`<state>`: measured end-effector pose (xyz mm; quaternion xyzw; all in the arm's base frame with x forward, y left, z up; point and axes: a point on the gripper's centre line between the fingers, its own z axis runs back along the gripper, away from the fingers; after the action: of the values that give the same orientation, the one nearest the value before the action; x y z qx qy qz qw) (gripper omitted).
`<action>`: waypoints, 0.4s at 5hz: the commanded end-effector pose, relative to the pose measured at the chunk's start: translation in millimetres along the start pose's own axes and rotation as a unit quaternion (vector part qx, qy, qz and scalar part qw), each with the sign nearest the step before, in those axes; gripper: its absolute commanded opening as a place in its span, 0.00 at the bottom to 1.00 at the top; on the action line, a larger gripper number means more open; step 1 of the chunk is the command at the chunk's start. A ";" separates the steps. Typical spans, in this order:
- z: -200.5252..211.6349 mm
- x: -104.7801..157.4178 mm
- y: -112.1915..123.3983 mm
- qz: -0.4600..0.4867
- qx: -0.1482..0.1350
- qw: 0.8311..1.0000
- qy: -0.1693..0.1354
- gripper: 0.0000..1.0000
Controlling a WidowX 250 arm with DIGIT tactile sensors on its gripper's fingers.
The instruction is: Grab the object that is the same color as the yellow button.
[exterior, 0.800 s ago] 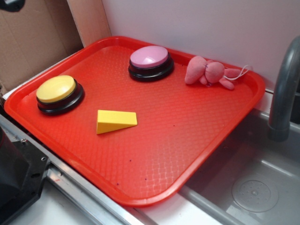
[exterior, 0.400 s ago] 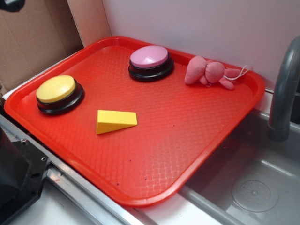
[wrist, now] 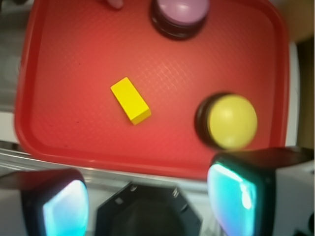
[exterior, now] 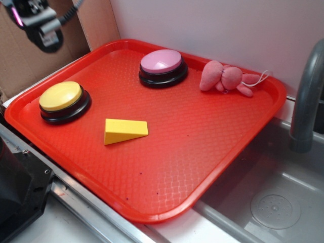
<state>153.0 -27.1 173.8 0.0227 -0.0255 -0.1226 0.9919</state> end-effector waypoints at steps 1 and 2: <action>-65.7 33.4 -11.1 -0.159 0.001 0.986 -0.060 1.00; -98.1 41.7 -13.3 -0.184 0.003 0.982 -0.049 1.00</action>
<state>193.0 -42.3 69.4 0.0202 -0.0558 -0.3012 0.9517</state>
